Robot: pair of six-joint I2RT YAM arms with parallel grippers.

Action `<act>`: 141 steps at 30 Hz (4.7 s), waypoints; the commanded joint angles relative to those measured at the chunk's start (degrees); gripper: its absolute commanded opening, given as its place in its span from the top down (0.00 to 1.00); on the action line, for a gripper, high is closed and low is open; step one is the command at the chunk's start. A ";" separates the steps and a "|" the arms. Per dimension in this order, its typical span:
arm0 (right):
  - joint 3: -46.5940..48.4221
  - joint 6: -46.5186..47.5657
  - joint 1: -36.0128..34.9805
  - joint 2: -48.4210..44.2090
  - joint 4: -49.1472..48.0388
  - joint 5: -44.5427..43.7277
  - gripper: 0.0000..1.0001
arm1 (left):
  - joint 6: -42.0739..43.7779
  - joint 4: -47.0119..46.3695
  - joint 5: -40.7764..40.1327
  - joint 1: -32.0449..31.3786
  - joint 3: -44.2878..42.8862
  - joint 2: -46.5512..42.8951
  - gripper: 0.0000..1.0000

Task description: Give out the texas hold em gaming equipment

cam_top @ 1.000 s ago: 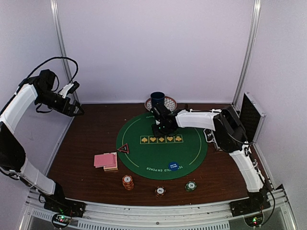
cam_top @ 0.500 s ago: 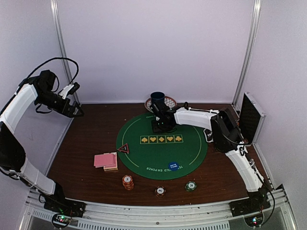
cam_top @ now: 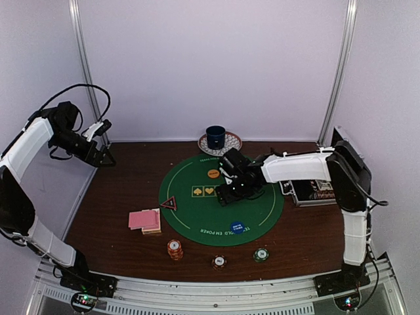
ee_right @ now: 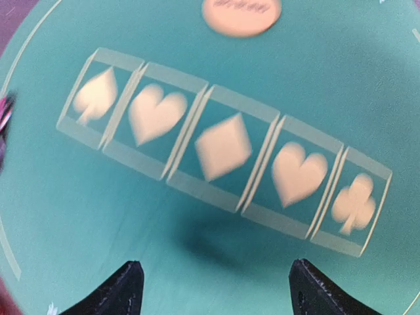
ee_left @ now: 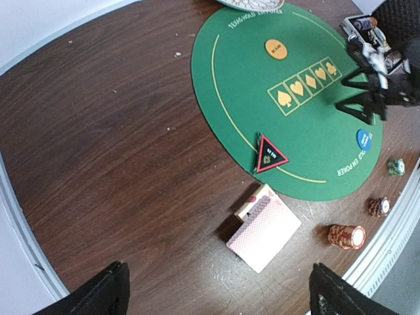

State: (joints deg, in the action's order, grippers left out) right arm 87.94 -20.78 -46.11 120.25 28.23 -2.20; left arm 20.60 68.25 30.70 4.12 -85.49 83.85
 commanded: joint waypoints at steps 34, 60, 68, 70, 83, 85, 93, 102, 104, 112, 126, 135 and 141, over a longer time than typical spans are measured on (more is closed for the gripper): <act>-26.30 2.14 -5.59 -19.15 5.63 -3.25 0.51 | 2.25 1.56 -2.32 -3.88 3.49 -1.62 0.03; -28.05 2.12 -11.51 -36.23 23.27 10.41 0.17 | 2.70 2.18 -2.89 -3.90 1.83 -1.74 0.03; -31.64 2.41 -13.87 -33.42 20.66 11.17 0.17 | 2.60 2.28 -3.14 -3.94 1.82 -2.39 0.02; -32.24 2.32 -14.11 -32.85 19.82 11.14 0.19 | 2.76 2.36 -3.39 -3.94 1.82 -2.61 0.03; -32.44 0.66 -17.95 -29.48 16.87 9.58 0.25 | 2.95 2.57 -2.92 -3.93 1.75 -2.77 0.02; -32.63 0.24 -18.03 -29.42 16.29 9.00 0.26 | 3.04 2.67 -3.00 -3.94 1.58 -2.88 0.02; -33.37 -0.35 -18.02 -29.15 14.79 7.07 0.30 | 2.88 2.89 -2.80 -3.92 1.47 -3.31 0.02; -34.48 -0.59 -17.98 -29.10 14.48 6.73 0.34 | 2.78 3.03 -2.99 -3.91 1.30 -3.39 0.03; -34.50 -0.63 -17.97 -29.48 14.51 6.52 0.37 | 2.77 3.11 -2.88 -3.89 1.29 -3.28 0.02; -34.26 -0.54 -18.01 -30.43 14.68 6.63 0.49 | 2.78 3.04 -2.93 -3.94 1.21 -3.01 0.02; -31.07 0.27 -18.05 -31.52 17.87 6.81 0.75 | 3.31 3.32 -2.85 -3.91 1.56 -3.12 0.02; -22.19 1.26 -17.08 -31.25 22.28 3.05 0.85 | 3.57 3.33 -3.14 -3.93 1.38 -3.26 0.02; -9.39 2.84 -9.51 -23.38 20.94 -0.34 0.86 | 3.49 3.38 -3.05 -3.90 1.59 -3.01 0.03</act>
State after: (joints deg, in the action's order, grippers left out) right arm 71.29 -19.38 -60.55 92.07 50.50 2.33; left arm 23.29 71.48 27.24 0.27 -82.91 81.82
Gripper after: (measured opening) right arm 0.420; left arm 0.975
